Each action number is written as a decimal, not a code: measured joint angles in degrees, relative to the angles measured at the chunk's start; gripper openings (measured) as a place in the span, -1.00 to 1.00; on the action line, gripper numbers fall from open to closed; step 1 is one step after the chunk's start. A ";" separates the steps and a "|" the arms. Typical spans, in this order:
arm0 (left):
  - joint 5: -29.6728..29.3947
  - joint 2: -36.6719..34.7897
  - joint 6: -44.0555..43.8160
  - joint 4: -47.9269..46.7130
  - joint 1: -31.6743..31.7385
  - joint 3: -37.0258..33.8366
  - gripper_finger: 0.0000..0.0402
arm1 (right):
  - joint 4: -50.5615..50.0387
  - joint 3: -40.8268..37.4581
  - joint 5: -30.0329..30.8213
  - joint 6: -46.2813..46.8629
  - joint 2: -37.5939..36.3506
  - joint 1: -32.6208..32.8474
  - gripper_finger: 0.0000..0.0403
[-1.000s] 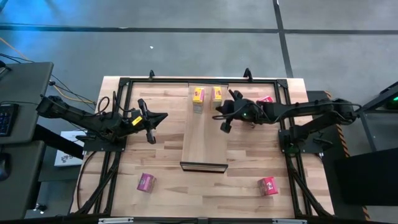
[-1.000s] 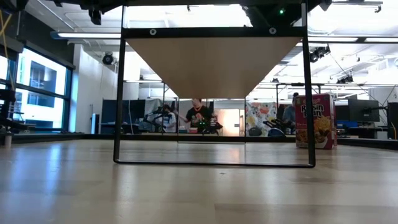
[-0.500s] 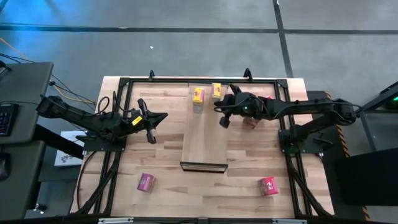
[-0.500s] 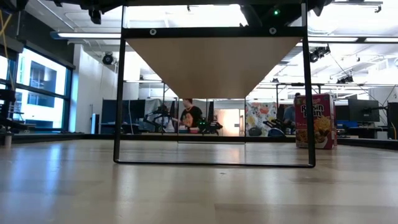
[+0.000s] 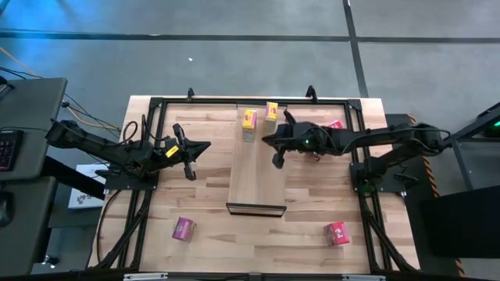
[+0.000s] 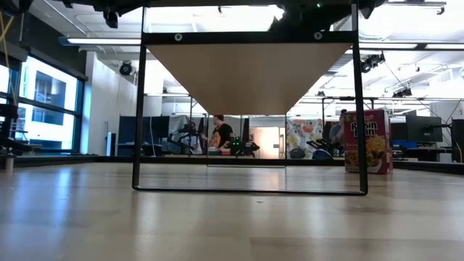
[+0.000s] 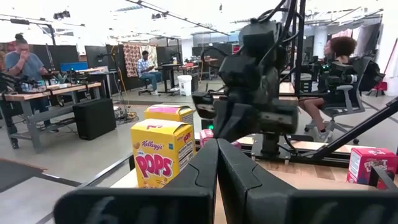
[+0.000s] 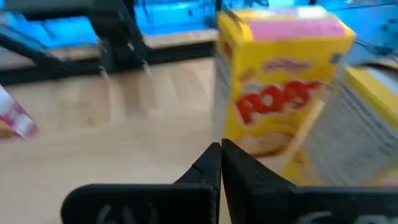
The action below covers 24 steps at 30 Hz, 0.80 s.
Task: Stack cereal on shelf
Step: Adjust the left yellow cereal box on the shelf
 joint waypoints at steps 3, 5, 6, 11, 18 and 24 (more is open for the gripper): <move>0.00 -0.01 0.03 0.29 -0.02 -0.01 -1.00 | 4.02 0.00 2.27 3.71 1.63 3.05 -1.00; 0.00 0.00 0.03 0.92 -0.01 0.00 -1.00 | 7.14 0.00 3.92 3.28 2.95 5.23 -1.00; 0.02 -0.01 0.03 1.25 0.00 0.01 -1.00 | 8.55 0.00 4.62 1.86 3.58 6.21 -1.00; 0.02 -0.01 0.03 1.11 0.00 0.01 -1.00 | 9.54 -0.02 9.40 -12.63 5.55 9.01 -1.00; 0.02 0.01 1.51 1.23 0.00 0.01 -1.00 | 12.62 -0.02 11.87 -24.19 5.78 9.50 -1.00; 0.01 0.01 1.96 1.39 -0.01 0.01 -1.00 | 15.27 1.94 16.07 -34.63 9.53 11.90 -1.00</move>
